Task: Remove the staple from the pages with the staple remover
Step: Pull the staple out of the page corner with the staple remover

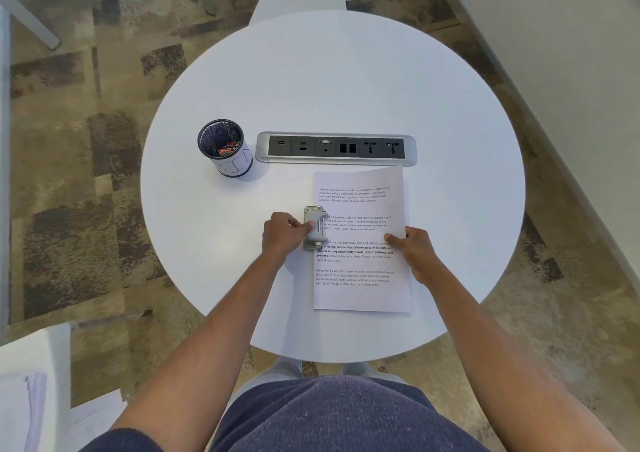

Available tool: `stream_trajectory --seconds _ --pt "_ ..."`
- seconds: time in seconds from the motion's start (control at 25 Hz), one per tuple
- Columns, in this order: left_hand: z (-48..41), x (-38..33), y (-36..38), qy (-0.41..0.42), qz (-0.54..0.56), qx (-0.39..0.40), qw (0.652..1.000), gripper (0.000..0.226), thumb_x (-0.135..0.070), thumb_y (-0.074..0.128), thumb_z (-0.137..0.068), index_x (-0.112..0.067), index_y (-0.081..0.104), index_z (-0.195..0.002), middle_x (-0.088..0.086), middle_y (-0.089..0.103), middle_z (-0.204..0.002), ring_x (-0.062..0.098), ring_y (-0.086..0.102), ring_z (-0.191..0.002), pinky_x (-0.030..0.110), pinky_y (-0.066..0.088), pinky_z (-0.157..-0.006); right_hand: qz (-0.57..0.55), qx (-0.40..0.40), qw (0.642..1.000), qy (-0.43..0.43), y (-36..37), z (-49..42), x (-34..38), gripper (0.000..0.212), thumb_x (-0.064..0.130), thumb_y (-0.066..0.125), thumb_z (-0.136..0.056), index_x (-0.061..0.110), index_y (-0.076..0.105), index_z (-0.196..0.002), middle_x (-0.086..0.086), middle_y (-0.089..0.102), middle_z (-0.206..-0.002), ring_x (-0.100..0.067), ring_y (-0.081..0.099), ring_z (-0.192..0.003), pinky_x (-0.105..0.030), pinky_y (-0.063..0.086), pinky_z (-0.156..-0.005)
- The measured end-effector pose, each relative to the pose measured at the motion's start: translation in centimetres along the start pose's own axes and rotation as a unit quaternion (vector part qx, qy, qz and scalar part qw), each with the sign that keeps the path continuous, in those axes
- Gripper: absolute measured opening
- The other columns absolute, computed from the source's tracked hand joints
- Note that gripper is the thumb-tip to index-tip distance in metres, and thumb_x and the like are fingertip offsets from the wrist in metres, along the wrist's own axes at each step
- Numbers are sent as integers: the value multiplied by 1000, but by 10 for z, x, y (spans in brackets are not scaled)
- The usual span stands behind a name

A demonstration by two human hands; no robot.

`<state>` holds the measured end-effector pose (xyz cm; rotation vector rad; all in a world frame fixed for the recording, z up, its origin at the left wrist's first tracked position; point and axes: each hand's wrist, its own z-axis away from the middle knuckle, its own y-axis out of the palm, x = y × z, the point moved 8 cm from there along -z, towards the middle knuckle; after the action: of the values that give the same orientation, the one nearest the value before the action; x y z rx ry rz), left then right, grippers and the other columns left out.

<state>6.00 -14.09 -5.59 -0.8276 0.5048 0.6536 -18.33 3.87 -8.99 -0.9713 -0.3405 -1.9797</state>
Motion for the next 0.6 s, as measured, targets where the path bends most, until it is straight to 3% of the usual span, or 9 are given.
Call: stream_trajectory --seconds 0.12,0.24,0.48,0.6 --pt "-2 6 0 -15 -6 -6 1000 46 -44 80 -69 -16 46 -54 6 53 -57 24 44 -57 30 36 -59 5 5 1000 -3 1 1 4 7 6 69 -87 5 72 -93 -20 73 -105 -38 70 -98 -54 55 -90" --pt "-3 14 -2 -28 -10 -8 1000 56 -49 80 -67 -17 38 -49 4 49 -48 24 43 -48 29 37 -57 4 10 1000 1 1 -1 2 10 7 69 -87 5 72 -96 -19 74 -104 -37 71 -98 -54 55 -90" --pt "-9 19 -5 -52 -18 20 998 60 -53 82 -64 -12 42 -45 10 55 -43 19 45 -32 24 42 -47 8 13 1000 4 0 -3 0 16 8 69 -87 2 71 -101 -19 74 -105 -38 70 -99 -54 55 -90" --pt "-7 18 -6 -64 -16 20 998 62 -52 84 -62 -14 37 -47 7 51 -41 23 47 -34 26 43 -46 2 12 1000 7 0 -3 1 18 7 69 -87 1 70 -104 -18 74 -105 -37 71 -98 -52 55 -90"
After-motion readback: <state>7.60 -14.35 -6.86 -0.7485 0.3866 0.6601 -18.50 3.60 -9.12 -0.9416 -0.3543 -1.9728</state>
